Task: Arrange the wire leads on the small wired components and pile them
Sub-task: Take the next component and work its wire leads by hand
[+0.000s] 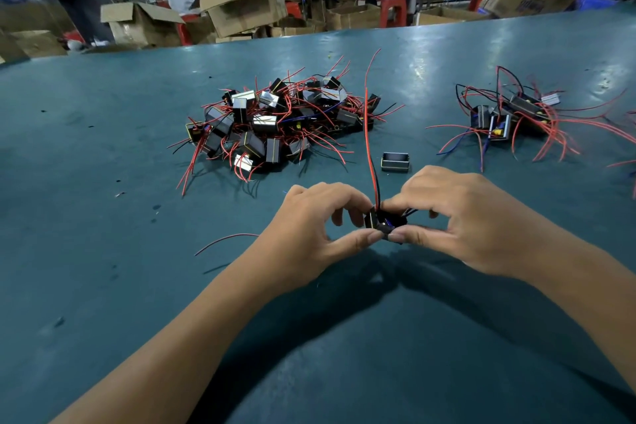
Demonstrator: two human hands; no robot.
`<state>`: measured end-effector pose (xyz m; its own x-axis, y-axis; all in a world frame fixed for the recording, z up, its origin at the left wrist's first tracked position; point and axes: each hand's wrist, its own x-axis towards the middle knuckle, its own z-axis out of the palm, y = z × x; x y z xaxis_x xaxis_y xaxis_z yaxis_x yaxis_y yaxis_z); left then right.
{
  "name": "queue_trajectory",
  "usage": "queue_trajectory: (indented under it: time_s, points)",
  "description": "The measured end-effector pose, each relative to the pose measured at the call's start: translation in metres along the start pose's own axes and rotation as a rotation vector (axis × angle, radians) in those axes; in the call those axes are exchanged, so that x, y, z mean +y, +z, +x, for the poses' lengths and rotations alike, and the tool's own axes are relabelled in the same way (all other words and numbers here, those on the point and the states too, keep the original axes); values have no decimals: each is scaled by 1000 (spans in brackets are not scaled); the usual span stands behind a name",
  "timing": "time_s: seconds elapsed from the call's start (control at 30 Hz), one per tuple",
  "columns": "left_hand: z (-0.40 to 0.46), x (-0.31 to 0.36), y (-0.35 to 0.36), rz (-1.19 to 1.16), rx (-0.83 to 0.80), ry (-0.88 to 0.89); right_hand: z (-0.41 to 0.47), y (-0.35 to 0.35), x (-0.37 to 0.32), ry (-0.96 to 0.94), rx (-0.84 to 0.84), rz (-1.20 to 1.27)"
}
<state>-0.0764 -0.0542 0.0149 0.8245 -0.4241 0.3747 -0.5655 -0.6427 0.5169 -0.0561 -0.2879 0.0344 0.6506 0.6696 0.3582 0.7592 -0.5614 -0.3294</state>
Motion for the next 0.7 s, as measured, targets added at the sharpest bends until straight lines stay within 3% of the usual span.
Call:
queue_trajectory:
  time_s: [0.27, 0.53, 0.7]
  points:
    - [3, -7, 1, -288, 57, -128, -1, 12, -1, 34, -140, -180]
    - [4, -9, 7, -307, 26, -229, 1, 21, 2, 88, -219, -212]
    - [5, -7, 1, -413, 100, -212, 2, 12, -1, 91, -263, -250]
